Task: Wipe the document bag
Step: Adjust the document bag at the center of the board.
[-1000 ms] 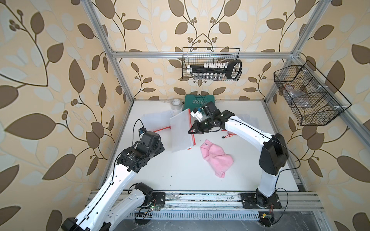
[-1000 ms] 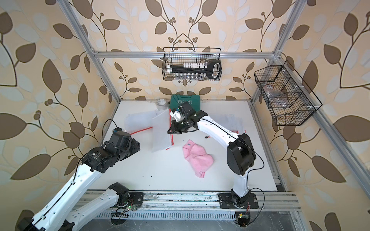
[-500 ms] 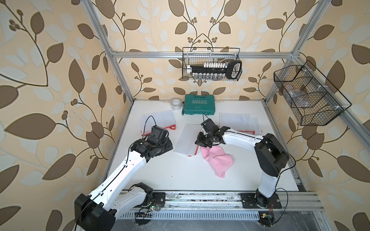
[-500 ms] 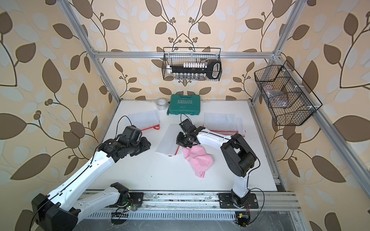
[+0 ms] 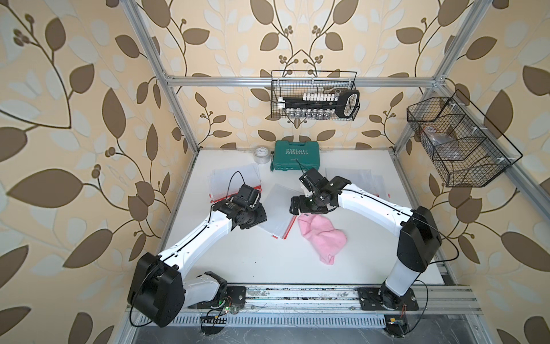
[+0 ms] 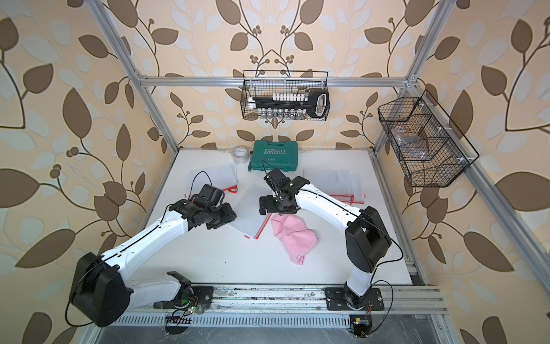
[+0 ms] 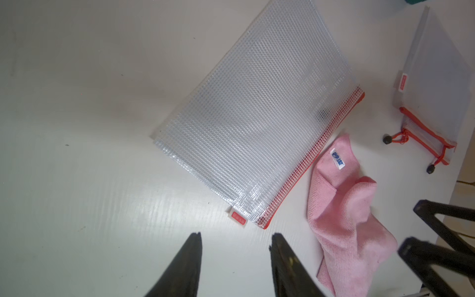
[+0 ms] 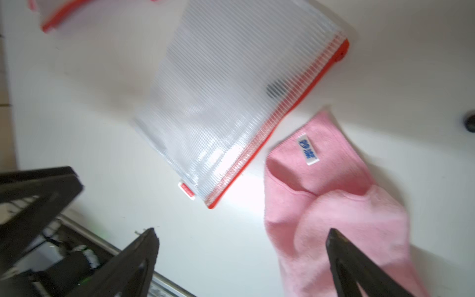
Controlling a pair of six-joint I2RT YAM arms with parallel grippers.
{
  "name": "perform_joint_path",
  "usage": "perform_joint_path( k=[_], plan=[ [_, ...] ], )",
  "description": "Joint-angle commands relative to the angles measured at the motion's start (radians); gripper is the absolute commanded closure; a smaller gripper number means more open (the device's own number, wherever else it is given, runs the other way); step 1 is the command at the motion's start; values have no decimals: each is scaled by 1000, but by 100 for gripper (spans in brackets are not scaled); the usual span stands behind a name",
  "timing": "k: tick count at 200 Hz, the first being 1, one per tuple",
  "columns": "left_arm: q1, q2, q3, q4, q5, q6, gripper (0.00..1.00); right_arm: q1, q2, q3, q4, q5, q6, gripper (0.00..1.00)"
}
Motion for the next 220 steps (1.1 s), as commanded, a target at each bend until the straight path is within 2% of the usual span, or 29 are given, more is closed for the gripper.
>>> perform_joint_path(
  k=[1,30,63,72,79,96,120,154,173,193,220],
  plan=[
    [-46,71,32,83,51,-40,53,-1,34,-53,-204,75,-181,2],
    [-89,204,53,148,68,-43,53,-1,21,-146,-188,134,-189,2],
    [-98,340,94,171,46,-23,53,-68,61,-260,-56,18,-161,2],
    [-99,367,102,168,44,-21,53,-74,70,-283,-46,4,-157,6],
    [-101,386,106,165,46,-13,54,-77,66,-301,-39,-4,-155,13],
    [-117,424,117,121,22,10,54,-96,15,-340,-28,-17,-146,41],
    [-124,445,95,56,11,28,56,-135,-83,-351,-78,-23,-144,100],
    [-138,442,52,-15,8,47,56,-142,-241,-226,-204,25,-157,100],
    [-162,442,57,-70,-4,66,59,-140,-268,-147,-184,-16,-166,100],
    [-189,410,38,-91,16,75,61,-120,-195,-54,-132,-82,-195,100],
    [-226,348,2,-99,35,78,67,-50,17,132,-83,-168,-266,100]
  ],
)
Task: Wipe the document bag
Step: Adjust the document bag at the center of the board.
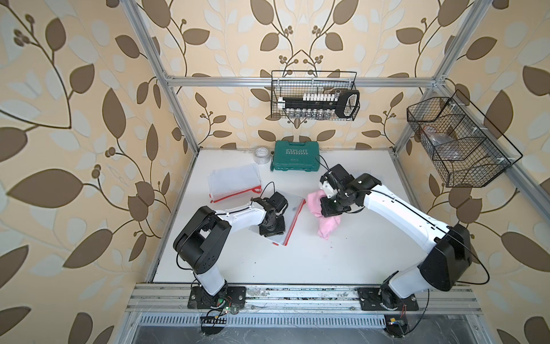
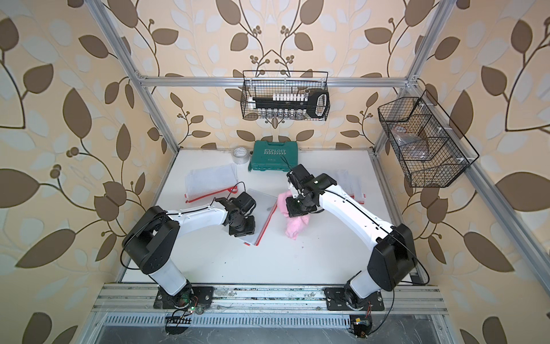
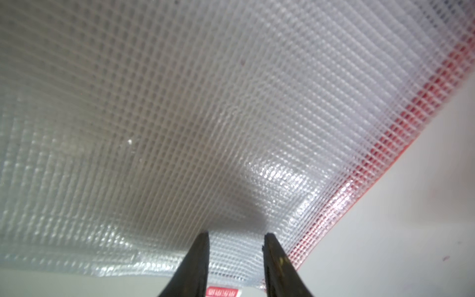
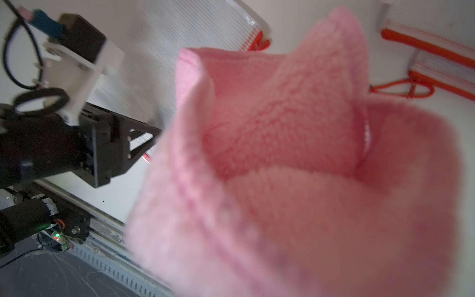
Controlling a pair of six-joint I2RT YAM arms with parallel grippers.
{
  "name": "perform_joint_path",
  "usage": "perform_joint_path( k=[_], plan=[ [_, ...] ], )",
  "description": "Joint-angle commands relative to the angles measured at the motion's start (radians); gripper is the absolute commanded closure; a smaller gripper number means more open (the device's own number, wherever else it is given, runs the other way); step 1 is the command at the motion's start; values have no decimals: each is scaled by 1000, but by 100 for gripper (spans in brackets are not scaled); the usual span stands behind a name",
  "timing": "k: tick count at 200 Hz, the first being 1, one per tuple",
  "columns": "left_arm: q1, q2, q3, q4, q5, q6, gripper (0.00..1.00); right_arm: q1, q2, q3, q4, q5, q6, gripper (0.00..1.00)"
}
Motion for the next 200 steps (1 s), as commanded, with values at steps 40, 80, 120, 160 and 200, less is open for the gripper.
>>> perform_joint_path(
  k=[40,80,120,160,200],
  plan=[
    [-43,-148,-133,-152,-20,22,88,97,427,262,209,-415,-59,100],
    [-43,-131,-154,-150,-42,-3,90,135,603,297,199,-448,-56,100],
    [-42,-99,-176,-123,-57,-32,88,26,526,152,92,-42,7,100],
    [-35,-52,-128,-111,-134,-21,84,-1,339,-108,99,56,67,100],
    [-16,9,-57,-59,-183,25,83,61,212,-172,110,39,99,100]
  ],
)
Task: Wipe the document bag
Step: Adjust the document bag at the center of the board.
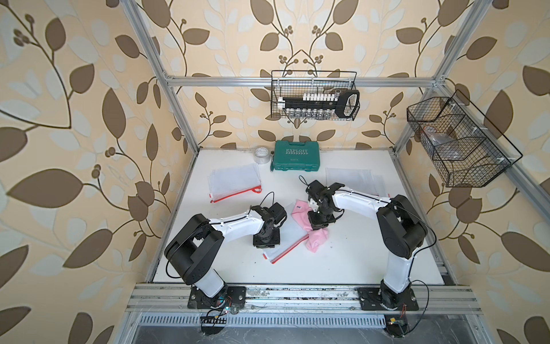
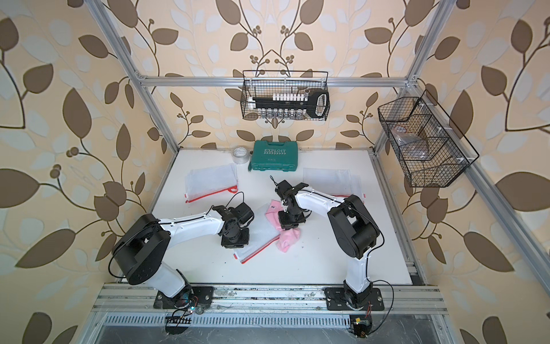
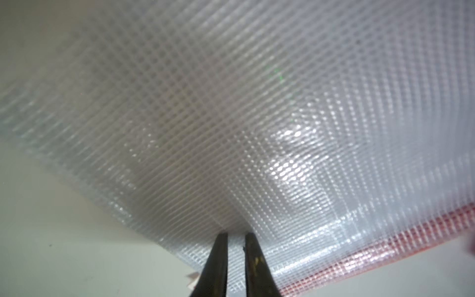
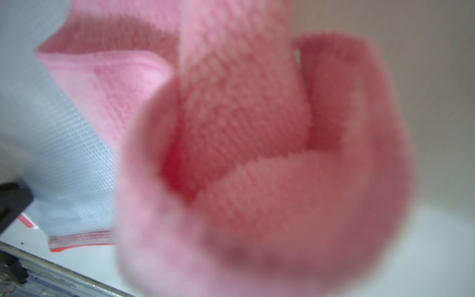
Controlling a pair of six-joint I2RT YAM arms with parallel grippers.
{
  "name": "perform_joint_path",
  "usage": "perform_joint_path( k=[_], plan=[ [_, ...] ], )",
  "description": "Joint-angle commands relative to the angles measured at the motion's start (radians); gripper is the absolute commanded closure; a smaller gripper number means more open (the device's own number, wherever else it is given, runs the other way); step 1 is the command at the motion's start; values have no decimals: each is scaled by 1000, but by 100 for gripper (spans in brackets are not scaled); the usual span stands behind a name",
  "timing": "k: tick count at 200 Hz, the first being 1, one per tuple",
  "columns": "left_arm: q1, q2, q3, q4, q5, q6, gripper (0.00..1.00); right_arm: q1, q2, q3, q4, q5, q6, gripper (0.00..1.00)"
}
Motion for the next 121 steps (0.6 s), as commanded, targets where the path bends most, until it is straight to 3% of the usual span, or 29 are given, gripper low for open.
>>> perform_joint_path(
  k=[1,16,26,75,95,121],
  plan=[
    [26,67,7,43,-96,43,83,36,-54,22,-33,61,22,100],
    [31,60,-8,76,-85,75,84,61,-118,96,-49,87,-9,100],
    [34,46,-35,102,-73,88,84,66,-115,147,-36,29,-28,100],
    [40,-15,-106,153,-56,91,86,71,222,353,127,-375,-37,100],
    [41,-28,-112,150,-65,88,85,94,282,358,192,-466,2,100],
    [42,-26,-116,153,-73,73,85,117,277,331,172,-471,-14,100]
  ],
)
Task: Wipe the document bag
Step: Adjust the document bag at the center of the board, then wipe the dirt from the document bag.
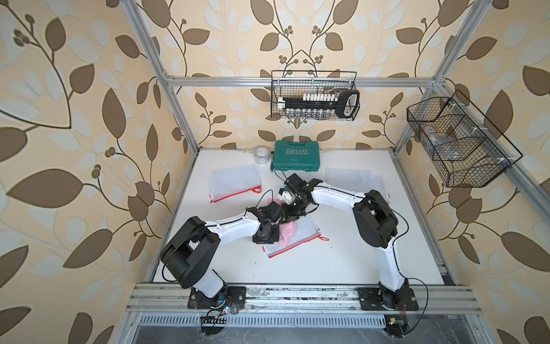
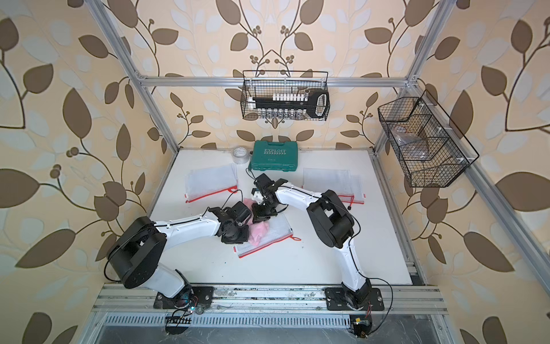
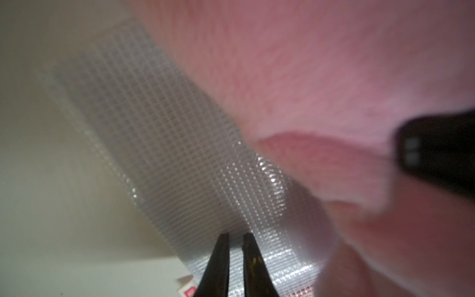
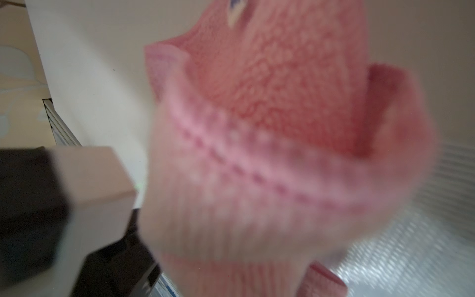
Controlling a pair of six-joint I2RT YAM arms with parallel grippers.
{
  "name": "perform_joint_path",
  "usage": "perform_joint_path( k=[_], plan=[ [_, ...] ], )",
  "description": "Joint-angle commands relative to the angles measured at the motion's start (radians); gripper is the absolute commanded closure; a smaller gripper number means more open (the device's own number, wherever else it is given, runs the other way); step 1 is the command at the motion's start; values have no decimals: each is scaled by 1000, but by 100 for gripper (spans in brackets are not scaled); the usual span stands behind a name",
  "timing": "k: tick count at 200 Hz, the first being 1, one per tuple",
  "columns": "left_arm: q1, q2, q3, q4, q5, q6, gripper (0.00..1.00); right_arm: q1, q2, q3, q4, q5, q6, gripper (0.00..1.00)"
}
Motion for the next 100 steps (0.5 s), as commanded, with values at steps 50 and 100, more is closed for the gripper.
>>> perform_joint_path(
  k=[50,100],
  plan=[
    [16,61,-48,-5,-68,-26,86,-164,-207,-211,-230,485,-65,100],
    [16,16,-58,1,-73,-40,86,-86,-293,-136,-273,286,-160,100]
  ],
)
